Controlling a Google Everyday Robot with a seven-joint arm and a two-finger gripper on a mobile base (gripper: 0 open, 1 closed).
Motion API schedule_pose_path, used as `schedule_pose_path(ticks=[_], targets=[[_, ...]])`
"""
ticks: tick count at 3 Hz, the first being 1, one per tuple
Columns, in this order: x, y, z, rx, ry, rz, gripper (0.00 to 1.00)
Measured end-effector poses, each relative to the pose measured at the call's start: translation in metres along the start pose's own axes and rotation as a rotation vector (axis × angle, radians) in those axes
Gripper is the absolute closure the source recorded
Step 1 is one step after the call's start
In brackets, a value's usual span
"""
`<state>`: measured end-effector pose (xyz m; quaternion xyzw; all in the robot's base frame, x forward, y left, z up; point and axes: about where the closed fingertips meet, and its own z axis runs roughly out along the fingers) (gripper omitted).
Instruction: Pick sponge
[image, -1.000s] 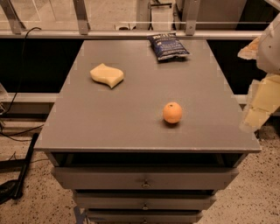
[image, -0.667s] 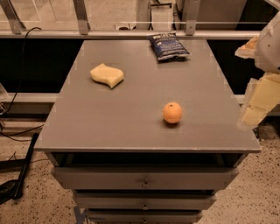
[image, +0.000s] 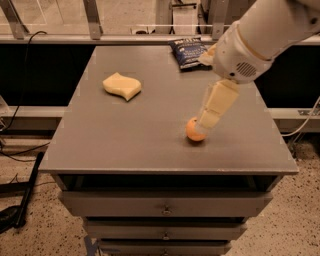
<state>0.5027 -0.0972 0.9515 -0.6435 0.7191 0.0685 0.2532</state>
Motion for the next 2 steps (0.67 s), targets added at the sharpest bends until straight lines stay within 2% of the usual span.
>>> schedule_pose_path(ticks=[1, 2], targets=[[-0.0484, -0.0138, 0.0295, -0.008, -0.094, -0.012, 0.0], [-0.0484, -0.0138, 0.0295, -0.008, -0.094, -0.012, 0.0]])
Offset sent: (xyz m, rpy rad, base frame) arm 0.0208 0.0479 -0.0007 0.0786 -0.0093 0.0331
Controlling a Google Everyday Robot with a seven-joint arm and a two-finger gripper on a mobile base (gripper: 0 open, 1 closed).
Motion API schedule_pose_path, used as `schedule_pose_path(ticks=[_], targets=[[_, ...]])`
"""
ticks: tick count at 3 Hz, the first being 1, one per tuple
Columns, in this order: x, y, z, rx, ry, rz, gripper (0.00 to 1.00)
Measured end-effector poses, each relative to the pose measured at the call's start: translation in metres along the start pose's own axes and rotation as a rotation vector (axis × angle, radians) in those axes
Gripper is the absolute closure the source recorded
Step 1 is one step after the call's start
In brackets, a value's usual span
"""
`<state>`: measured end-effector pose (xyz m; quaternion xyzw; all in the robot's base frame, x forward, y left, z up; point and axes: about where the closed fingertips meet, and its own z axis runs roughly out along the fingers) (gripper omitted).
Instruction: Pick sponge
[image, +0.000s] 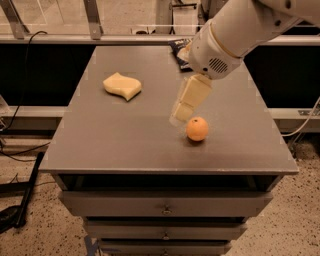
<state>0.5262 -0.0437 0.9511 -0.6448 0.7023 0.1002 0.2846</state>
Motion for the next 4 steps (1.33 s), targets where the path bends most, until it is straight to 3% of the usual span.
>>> schedule_pose_path(ticks=[1, 2, 4], targets=[[-0.012, -0.007, 0.012, 0.018, -0.046, 0.025, 0.0], [-0.04, -0.04, 0.057, 0.041, -0.168, 0.101, 0.0], [-0.073, -0.072, 0.12, 0.04, -0.258, 0.199, 0.0]])
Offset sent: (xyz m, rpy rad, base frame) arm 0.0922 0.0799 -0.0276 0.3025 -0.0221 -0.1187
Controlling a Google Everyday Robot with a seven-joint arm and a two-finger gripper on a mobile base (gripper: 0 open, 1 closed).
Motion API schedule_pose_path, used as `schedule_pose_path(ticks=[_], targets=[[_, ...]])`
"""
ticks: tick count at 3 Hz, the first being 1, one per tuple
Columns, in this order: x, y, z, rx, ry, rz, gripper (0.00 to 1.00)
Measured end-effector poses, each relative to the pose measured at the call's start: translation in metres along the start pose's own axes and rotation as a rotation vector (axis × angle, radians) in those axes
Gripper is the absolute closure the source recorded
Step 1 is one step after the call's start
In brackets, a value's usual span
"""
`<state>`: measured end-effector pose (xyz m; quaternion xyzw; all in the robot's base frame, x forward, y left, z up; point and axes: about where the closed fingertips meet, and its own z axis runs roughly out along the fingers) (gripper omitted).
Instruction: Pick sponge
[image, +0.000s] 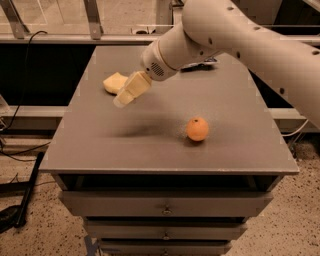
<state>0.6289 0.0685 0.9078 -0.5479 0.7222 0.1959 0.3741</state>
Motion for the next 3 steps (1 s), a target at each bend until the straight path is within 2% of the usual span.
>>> schedule_pose_path(ticks=[2, 3], targets=[[0.008, -0.033, 0.055, 0.073, 0.001, 0.072, 0.0], [0.016, -0.047, 0.074, 0.076, 0.009, 0.102, 0.0]])
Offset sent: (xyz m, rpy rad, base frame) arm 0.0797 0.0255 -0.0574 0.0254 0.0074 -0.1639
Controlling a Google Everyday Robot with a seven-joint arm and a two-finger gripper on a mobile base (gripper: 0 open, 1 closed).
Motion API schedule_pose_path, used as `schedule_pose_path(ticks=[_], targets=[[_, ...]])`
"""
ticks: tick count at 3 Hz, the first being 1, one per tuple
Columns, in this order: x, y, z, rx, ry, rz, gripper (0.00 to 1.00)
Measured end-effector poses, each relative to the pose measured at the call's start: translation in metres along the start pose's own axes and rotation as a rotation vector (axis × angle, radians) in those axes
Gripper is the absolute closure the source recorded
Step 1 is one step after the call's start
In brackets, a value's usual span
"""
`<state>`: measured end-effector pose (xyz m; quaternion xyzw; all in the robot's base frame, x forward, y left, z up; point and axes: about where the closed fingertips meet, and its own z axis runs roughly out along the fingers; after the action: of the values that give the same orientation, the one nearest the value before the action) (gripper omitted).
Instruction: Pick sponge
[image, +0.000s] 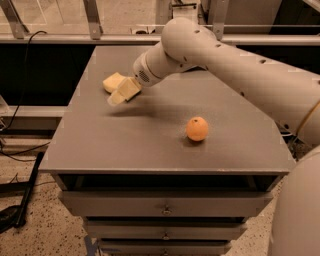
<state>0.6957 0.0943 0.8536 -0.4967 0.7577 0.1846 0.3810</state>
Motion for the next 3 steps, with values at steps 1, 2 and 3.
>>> schedule_pose_path(ticks=[1, 2, 3], targets=[[0.0049, -0.006, 0.0138, -0.004, 0.007, 0.012, 0.18], [0.0077, -0.0099, 0.019, -0.004, 0.001, 0.021, 0.41], [0.0043, -0.0106, 0.0137, 0.001, -0.014, 0.009, 0.63]])
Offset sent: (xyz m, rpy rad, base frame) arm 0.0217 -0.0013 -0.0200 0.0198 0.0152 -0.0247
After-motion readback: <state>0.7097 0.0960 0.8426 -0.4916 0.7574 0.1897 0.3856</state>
